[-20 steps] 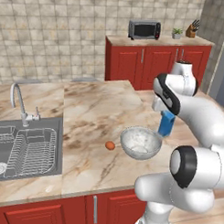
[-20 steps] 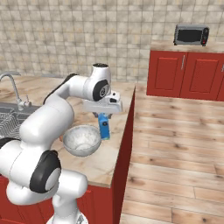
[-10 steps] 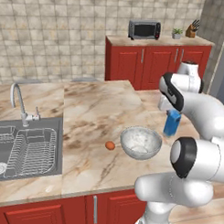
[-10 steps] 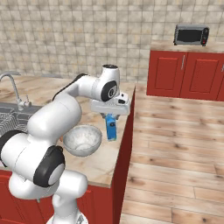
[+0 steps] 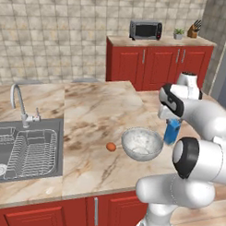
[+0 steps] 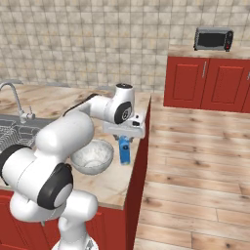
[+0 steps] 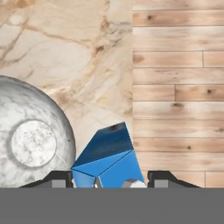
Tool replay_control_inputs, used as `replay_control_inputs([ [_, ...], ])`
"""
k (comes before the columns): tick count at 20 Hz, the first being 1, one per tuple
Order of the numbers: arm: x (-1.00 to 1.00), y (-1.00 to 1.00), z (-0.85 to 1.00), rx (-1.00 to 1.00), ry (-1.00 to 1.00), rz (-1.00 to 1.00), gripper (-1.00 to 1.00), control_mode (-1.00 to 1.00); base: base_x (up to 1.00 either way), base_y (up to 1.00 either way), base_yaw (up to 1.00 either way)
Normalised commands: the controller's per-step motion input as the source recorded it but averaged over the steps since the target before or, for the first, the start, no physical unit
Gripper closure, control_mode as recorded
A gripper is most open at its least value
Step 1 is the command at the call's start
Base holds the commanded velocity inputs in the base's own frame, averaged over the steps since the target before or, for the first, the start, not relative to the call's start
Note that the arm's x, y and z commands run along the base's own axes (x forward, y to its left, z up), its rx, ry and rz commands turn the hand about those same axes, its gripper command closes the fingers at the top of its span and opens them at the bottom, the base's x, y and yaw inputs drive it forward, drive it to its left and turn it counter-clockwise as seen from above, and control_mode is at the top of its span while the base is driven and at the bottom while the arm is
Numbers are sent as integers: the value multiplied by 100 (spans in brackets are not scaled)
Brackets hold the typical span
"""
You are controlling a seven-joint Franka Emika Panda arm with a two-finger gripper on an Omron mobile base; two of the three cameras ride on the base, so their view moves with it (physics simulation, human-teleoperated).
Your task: Gather the eggs and milk located in the vicinity of the sink area and place them right next to the bowl.
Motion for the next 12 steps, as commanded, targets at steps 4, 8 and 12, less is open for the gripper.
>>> replay_control_inputs([
  [4, 0, 0, -21, 0, -1, -6, 100, -100, 0, 0, 0],
  [8, 0, 2, -6, 0, -1, -5, 100, -100, 0, 0, 0],
  [12, 0, 11, -7, 0, -1, -6, 100, -100, 0, 0, 0],
])
